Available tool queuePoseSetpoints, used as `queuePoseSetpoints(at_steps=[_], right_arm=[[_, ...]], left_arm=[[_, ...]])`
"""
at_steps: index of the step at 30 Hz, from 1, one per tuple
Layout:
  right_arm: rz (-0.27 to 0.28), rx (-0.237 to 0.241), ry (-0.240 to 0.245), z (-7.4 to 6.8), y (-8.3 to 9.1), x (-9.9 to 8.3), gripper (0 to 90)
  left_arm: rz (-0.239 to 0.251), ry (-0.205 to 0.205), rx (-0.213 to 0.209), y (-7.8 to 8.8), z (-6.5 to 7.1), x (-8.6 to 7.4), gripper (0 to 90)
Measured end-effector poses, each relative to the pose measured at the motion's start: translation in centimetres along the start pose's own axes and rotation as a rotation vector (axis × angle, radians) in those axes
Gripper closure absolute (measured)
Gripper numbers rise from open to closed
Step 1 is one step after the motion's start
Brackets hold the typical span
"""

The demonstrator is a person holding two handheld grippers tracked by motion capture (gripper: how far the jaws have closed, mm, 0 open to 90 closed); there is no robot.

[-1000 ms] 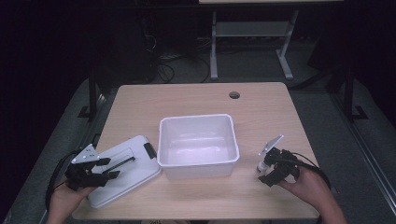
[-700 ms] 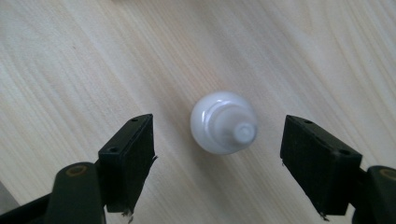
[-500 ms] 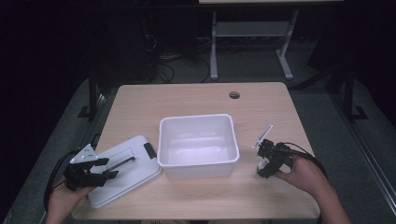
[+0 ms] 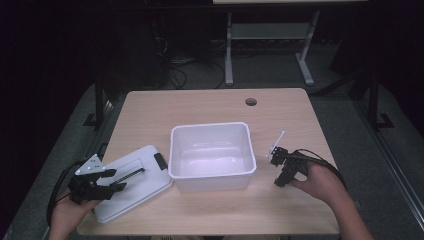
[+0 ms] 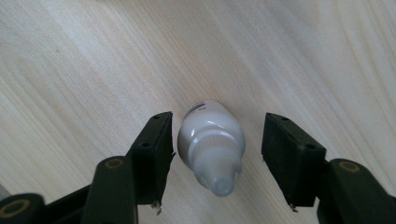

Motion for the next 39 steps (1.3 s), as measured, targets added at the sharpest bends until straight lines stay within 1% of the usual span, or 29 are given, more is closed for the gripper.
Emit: queuePoseSetpoints(at_steps=[5, 8, 19, 24, 31, 33, 34, 38, 39], right_arm=[[-0.004, -0.003, 0.002, -0.1, -0.1, 0.0, 46.3], [-0.007, 0.0, 0.001, -0.1, -0.2, 0.0, 48.4], [-0.014, 0.013, -0.011, -0.3, -0.4, -0.1, 58.5], [-0.015, 0.014, -0.013, -0.2, -0.4, -0.2, 59.0], [-0.02, 0.015, -0.042, -0.2, -0.3, -0.3, 59.5], [-0.015, 0.017, -0.041, -0.2, -0.1, -0.4, 59.5], [-0.015, 0.018, -0.051, -0.2, 0.0, -0.4, 59.5], [-0.007, 0.015, -0.055, -0.2, 0.6, -0.7, 59.5], [-0.009, 0.017, -0.062, -0.3, 0.8, -0.8, 59.5]], left_arm=[[0.006, 0.0, 0.001, 0.0, 0.0, 0.1, 35.8], [0.001, -0.004, 0.001, 0.0, 0.1, 0.1, 35.6], [-0.001, -0.003, 0.0, -0.1, 0.2, 0.1, 35.4], [0.001, -0.002, 0.003, -0.1, 0.2, 0.1, 35.2], [-0.002, -0.001, 0.003, -0.2, 0.2, 0.1, 35.3], [-0.004, -0.003, 0.002, -0.2, 0.2, 0.1, 35.3], [-0.004, -0.003, 0.001, -0.2, 0.2, 0.1, 35.2], [-0.001, 0.001, 0.003, -0.3, 0.2, 0.1, 35.1], [-0.002, 0.0, 0.003, -0.3, 0.2, 0.1, 35.0]])
Point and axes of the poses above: each handheld gripper's, and its own axes: y roughly backward along the jaws, x roughly out of its top, z roughly to its right, the point moved 6 cm from there along -y, roughly forward along the jaws, and after that the axes turned 4 degrees about -y, right-handed, at the moved point
